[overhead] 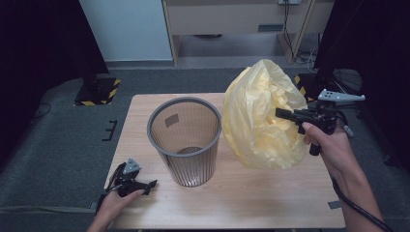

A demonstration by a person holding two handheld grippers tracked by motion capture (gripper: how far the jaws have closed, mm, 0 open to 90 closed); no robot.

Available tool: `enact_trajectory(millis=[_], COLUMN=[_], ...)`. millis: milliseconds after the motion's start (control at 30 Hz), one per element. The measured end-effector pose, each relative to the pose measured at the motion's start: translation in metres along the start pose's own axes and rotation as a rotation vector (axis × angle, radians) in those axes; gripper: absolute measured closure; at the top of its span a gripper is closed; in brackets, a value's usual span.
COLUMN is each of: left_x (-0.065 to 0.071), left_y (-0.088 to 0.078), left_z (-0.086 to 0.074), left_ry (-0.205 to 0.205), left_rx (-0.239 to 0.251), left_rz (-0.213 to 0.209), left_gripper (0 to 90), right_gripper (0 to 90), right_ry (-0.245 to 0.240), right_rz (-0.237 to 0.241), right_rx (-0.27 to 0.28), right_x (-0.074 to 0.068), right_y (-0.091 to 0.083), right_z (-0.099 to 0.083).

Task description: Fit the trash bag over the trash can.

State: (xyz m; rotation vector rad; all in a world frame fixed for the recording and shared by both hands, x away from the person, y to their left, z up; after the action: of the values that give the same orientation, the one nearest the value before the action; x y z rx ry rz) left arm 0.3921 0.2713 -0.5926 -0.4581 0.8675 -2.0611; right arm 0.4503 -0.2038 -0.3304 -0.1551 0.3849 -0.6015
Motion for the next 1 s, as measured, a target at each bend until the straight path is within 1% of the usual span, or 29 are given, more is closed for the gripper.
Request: enact_trajectory(millis=[100,367,633,800,1000], left_x=[0.0,0.0,0.0,0.0,0.0], left_y=[0.0,0.0,0.0,0.0,0.0], left_z=[0.0,0.0,0.0,0.0,0.0], left_ry=[0.0,0.0,0.001,0.001,0.001], left_rx=[0.0,0.0,0.0,0.0,0.0], left_rz=[0.0,0.0,-0.001,-0.001,-0.001], left_gripper=[0.0,0.0,0.0,0.0,0.0], right_gripper=[86.8,86.8,86.8,86.7,86.7], right_ry=[-0.005,-0.024,-0.041,-0.054,-0.07], right_rz=[0.023,0.075,0.103,0.122,0.133], right_rx=[0.004,-0.01,-0.038,-0.047,-0.065], right_x=[-0.007,-0.028,-0.044,-0.054,-0.065], right_y=[0.003,0.016,0.034,0.047,0.058], right_z=[0.003,0.013,0.019,0.024,0.027])
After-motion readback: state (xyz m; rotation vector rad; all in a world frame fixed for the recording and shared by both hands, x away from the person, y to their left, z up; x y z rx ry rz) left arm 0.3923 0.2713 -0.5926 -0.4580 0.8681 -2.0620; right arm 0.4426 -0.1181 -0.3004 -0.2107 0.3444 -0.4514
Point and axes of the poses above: each handheld gripper's, and its own axes: y roughly forward along the jaws, z roughly out of its top, x roughly to its right, the point moved 8 cm from there along y, roughly forward along the jaws, and after that the axes turned 1 degree about -y, right-handed, at the moved point
